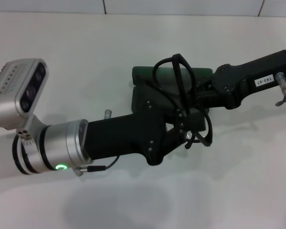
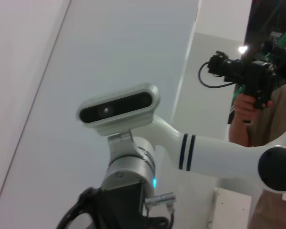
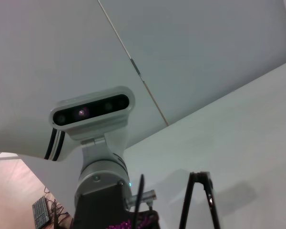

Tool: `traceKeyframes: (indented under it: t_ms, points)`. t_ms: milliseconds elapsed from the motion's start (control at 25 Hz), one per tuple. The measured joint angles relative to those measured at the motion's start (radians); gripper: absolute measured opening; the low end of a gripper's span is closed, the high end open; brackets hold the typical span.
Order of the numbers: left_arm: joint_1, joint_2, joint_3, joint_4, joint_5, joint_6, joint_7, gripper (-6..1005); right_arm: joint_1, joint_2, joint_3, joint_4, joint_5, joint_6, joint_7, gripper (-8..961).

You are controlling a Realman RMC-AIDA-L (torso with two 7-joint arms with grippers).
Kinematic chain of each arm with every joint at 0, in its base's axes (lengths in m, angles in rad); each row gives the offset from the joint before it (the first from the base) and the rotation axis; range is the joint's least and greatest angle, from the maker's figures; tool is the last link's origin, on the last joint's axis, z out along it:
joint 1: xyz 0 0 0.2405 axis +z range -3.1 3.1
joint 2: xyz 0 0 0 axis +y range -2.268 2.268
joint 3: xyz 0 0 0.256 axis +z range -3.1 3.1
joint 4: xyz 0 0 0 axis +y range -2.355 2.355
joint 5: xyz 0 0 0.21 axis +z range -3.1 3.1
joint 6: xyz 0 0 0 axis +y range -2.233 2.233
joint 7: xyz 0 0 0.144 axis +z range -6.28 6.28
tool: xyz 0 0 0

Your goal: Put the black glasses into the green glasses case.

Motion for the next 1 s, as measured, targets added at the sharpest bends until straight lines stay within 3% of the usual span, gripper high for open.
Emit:
traceKeyframes:
  t_ms: [1000]
  points:
    - [0.007,0.002,-0.005,-0.005,-0.016,-0.056,-0.011,28,0.024,-0.002,-0.031,0.017,0.004,0.007,-0.023,99]
